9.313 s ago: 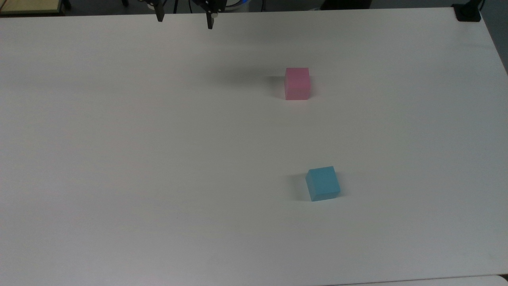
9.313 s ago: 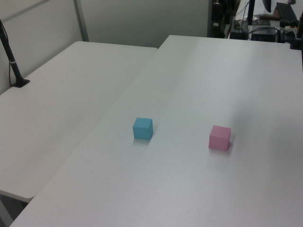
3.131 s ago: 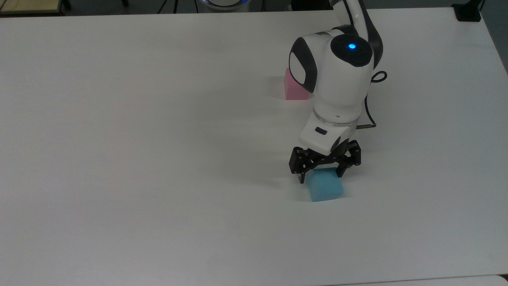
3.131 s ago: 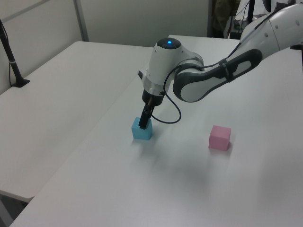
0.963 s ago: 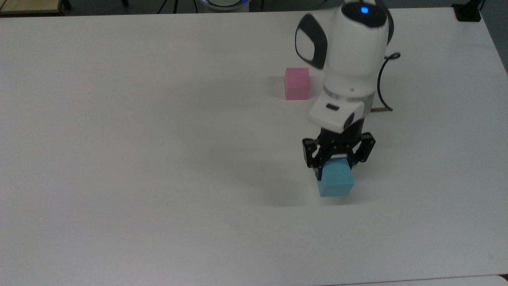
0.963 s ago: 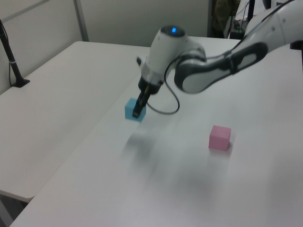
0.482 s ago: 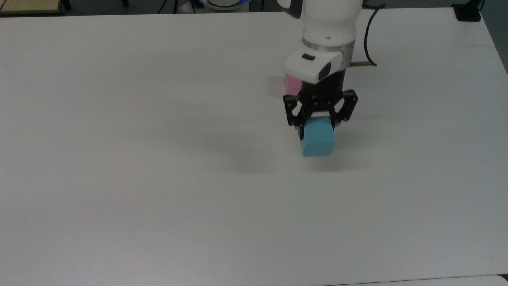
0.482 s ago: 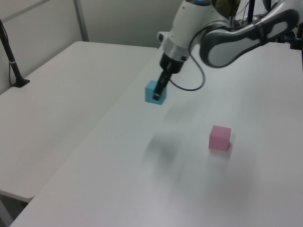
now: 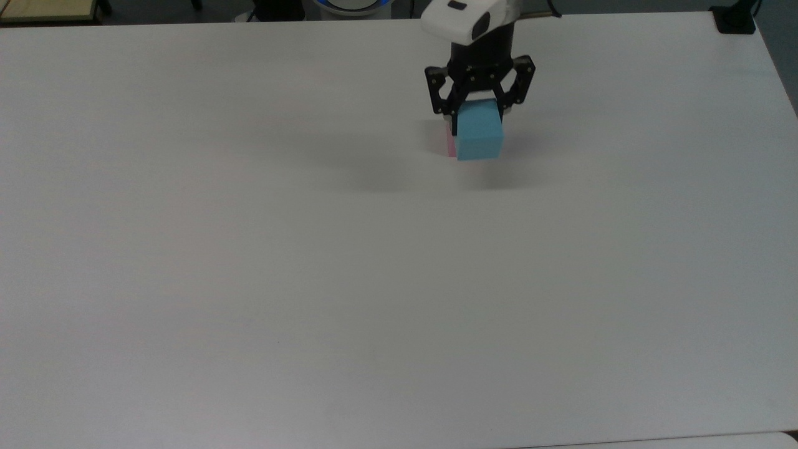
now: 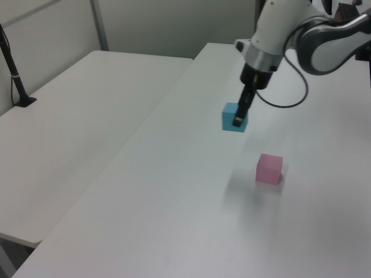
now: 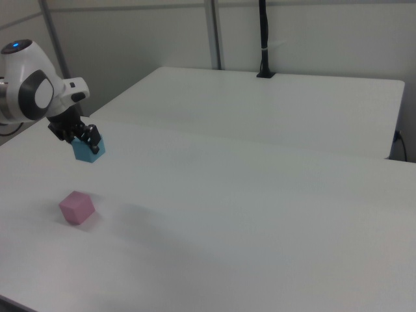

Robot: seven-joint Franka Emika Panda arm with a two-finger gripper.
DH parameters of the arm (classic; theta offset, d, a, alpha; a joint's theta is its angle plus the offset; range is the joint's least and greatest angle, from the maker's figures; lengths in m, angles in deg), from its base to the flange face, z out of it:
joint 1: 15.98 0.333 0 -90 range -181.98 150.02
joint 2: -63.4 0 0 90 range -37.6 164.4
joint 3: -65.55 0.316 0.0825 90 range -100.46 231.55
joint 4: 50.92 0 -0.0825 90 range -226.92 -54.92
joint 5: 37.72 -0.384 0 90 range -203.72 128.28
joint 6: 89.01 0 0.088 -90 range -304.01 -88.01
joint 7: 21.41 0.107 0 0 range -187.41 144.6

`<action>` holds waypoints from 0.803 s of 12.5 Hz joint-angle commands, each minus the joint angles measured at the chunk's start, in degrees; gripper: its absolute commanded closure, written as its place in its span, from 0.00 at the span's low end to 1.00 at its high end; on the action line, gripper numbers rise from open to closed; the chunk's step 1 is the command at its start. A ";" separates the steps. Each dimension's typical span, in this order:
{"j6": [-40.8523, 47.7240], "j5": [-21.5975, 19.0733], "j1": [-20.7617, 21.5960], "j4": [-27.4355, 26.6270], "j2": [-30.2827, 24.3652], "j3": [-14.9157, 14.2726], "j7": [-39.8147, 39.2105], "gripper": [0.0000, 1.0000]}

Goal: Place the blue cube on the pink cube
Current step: 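Lift the light-blue cube and carry it over the pink cube, then lower the light-blue cube onto the pink cube's top face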

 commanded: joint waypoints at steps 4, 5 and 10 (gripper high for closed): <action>-1.04 1.08 0.07 -13.89 -8.52 2.17 0.54 0.34; -1.04 1.08 0.06 -14.86 -8.52 2.26 0.54 0.34; -4.20 1.08 0.77 -17.42 -7.65 2.26 0.80 0.30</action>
